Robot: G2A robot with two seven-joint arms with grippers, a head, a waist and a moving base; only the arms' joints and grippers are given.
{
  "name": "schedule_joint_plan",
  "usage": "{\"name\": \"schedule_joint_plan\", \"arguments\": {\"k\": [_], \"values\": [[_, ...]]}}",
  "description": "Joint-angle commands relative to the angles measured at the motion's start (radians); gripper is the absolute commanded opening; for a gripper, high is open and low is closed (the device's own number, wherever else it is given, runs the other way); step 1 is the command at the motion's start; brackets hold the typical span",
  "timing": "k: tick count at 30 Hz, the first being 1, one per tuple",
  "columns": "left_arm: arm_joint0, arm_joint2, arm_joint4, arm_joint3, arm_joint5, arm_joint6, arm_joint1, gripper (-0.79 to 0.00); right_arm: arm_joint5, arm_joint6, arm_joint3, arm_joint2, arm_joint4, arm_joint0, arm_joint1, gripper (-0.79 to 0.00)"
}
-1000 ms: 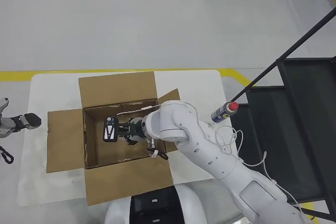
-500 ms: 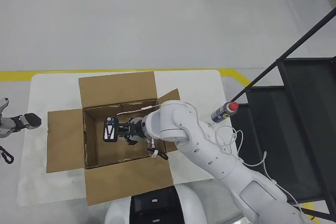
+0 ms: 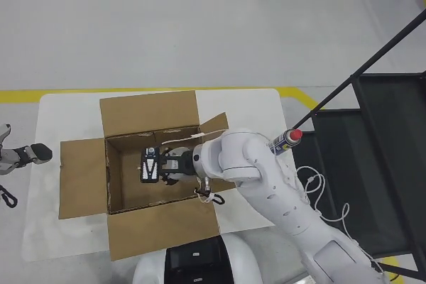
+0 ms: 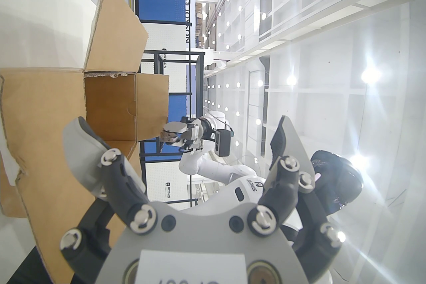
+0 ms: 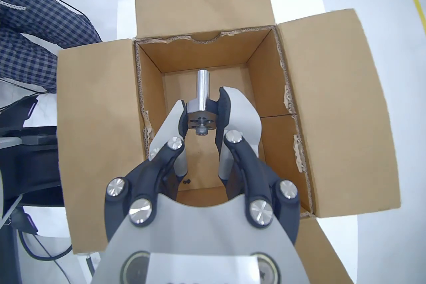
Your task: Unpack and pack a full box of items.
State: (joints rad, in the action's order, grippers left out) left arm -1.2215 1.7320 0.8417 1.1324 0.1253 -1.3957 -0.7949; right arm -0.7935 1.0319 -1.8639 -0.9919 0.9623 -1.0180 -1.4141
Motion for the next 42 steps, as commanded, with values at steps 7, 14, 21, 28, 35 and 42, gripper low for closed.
{"name": "schedule_joint_plan", "arguments": {"k": [7,14,21,28,35,42], "values": [[0.0,0.0,0.0,0.0,0.0,0.0,0.0,0.0,-0.09,-0.137,-0.297,-0.444,-0.078,-0.401,0.101,-0.785],[0.0,0.0,0.0,0.0,0.0,0.0,0.0,0.0,-0.161,-0.439,-0.316,-0.751,-0.08,-0.687,0.121,-0.785],[0.0,0.0,0.0,0.0,0.0,0.0,0.0,0.0,-0.161,-0.439,-0.316,-0.751,-0.08,-0.687,0.121,-0.785],[0.0,0.0,0.0,0.0,0.0,0.0,0.0,0.0,-0.161,-0.439,-0.316,-0.751,-0.08,-0.687,0.121,-0.785],[0.0,0.0,0.0,0.0,0.0,0.0,0.0,0.0,-0.184,-0.444,-0.316,-0.804,-0.015,-0.711,0.13,-0.785],[0.0,0.0,0.0,0.0,0.0,0.0,0.0,0.0,-0.219,-0.531,-0.212,-0.898,0.068,-0.856,0.154,-0.785]]}}
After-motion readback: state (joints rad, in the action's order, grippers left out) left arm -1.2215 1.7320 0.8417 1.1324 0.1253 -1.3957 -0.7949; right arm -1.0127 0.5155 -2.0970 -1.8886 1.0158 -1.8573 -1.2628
